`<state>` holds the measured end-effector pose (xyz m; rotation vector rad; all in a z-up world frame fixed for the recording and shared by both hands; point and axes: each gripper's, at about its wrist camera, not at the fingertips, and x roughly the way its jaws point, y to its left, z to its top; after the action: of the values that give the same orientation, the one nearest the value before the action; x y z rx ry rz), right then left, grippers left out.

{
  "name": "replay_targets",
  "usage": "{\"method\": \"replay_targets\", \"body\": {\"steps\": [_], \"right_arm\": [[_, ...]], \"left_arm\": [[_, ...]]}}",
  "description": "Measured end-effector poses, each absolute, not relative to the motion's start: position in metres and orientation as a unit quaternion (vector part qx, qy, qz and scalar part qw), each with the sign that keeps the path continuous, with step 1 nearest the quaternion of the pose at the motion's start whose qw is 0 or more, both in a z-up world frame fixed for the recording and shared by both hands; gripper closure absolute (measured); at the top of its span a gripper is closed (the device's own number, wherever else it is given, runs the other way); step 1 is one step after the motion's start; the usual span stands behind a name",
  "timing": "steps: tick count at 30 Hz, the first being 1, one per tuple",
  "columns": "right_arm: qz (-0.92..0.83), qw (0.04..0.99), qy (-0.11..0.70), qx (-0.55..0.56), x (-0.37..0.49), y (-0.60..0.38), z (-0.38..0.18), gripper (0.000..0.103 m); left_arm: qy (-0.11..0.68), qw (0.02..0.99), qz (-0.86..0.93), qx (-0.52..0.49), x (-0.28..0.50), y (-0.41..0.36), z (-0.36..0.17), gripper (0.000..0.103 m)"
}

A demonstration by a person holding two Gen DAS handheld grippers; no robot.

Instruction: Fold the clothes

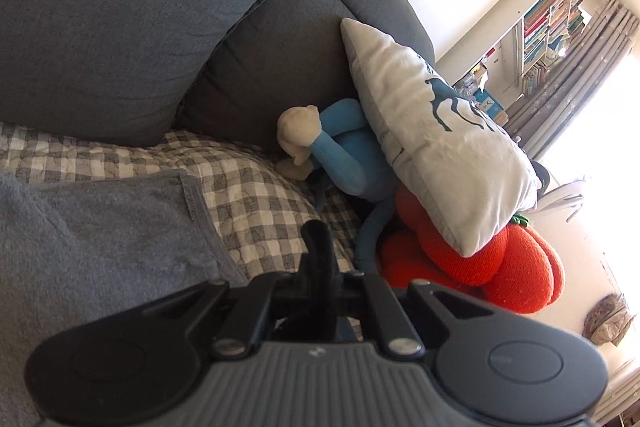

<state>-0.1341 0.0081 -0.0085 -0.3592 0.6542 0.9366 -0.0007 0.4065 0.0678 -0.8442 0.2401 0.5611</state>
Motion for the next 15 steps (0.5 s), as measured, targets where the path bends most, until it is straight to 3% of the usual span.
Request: {"method": "replay_targets", "body": {"steps": [1, 3, 4, 9, 12, 15], "right_arm": [[0.426, 0.83, 0.306, -0.191, -0.137, 0.01, -0.012, 0.067], [0.436, 0.83, 0.302, -0.173, -0.137, 0.002, -0.006, 0.09], [0.45, 0.832, 0.297, -0.134, -0.137, -0.008, 0.005, 0.094], [0.498, 0.818, 0.287, 0.001, -0.125, -0.034, 0.035, 0.094], [0.474, 0.815, 0.332, -0.018, -0.112, -0.025, 0.008, 0.092], [0.493, 0.794, 0.353, -0.043, -0.121, -0.01, -0.008, 0.085]], "left_arm": [[0.116, 0.868, 0.268, -0.403, 0.0, 0.406, 0.067, 0.098], [0.116, 0.867, 0.267, -0.406, 0.0, 0.407, 0.067, 0.098], [0.115, 0.865, 0.266, -0.409, 0.0, 0.408, 0.067, 0.098], [0.104, 0.862, 0.266, -0.418, -0.005, 0.412, 0.07, 0.098], [0.105, 0.862, 0.265, -0.419, -0.004, 0.41, 0.07, 0.098], [0.104, 0.86, 0.266, -0.422, -0.005, 0.411, 0.069, 0.098]]}}
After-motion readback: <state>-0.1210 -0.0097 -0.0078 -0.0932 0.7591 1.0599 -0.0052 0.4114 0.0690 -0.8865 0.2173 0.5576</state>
